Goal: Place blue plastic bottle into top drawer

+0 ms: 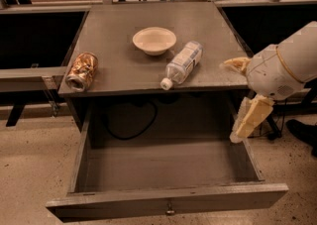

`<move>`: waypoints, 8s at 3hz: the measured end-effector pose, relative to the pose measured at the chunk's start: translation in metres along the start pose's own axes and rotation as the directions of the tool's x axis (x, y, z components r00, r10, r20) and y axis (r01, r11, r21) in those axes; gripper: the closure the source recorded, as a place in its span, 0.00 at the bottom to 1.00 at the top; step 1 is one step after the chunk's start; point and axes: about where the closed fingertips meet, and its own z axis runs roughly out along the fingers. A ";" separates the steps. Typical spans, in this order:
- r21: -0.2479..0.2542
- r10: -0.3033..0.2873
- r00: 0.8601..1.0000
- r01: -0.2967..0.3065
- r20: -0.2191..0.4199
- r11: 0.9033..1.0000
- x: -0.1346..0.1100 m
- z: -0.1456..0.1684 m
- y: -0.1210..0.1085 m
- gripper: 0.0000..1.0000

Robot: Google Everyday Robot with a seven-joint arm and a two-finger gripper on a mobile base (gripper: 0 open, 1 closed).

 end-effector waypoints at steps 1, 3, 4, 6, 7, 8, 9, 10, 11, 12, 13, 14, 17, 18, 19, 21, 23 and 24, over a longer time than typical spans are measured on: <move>0.007 -0.067 0.996 0.067 0.051 0.998 -0.009 -0.005 0.005 0.00; -0.019 -0.217 0.975 0.218 0.050 0.976 -0.039 0.036 -0.037 0.00; 0.032 -0.419 0.902 0.418 0.106 0.908 -0.072 0.046 -0.053 0.00; -0.023 -0.445 0.891 0.449 0.093 0.893 -0.066 0.068 -0.070 0.00; -0.079 -0.488 0.869 0.494 0.079 0.866 -0.055 0.089 -0.097 0.00; -0.099 -0.534 0.844 0.536 0.047 0.838 -0.044 0.102 -0.119 0.00; -0.085 -0.609 0.793 0.607 0.011 0.790 -0.049 0.106 -0.134 0.00; -0.098 -0.670 0.743 0.666 -0.010 0.740 -0.058 0.111 -0.149 0.00; -0.135 -0.707 0.707 0.699 -0.015 0.702 -0.063 0.121 -0.161 0.00; -0.191 -0.718 0.696 0.704 -0.006 0.684 -0.058 0.136 -0.166 0.00; -0.191 -0.718 0.696 0.704 -0.006 0.684 -0.058 0.136 -0.166 0.00; -0.191 -0.718 0.696 0.704 -0.006 0.684 -0.058 0.136 -0.166 0.18; -0.191 -0.718 0.696 0.704 -0.006 0.684 -0.058 0.136 -0.166 0.88; -0.191 -0.718 0.696 0.704 -0.006 0.684 -0.058 0.136 -0.166 1.00; -0.191 -0.718 0.696 0.704 -0.006 0.684 -0.058 0.136 -0.166 1.00; -0.110 -0.726 0.685 0.718 -0.064 0.687 -0.079 0.107 -0.158 1.00; 0.094 -0.758 0.615 0.786 -0.218 0.611 -0.159 0.037 -0.118 1.00; 0.096 -0.756 0.616 0.785 -0.220 0.612 -0.158 0.035 -0.120 1.00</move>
Offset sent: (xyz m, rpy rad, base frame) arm 0.0290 0.0241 -0.0077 -0.0373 -0.0270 0.0864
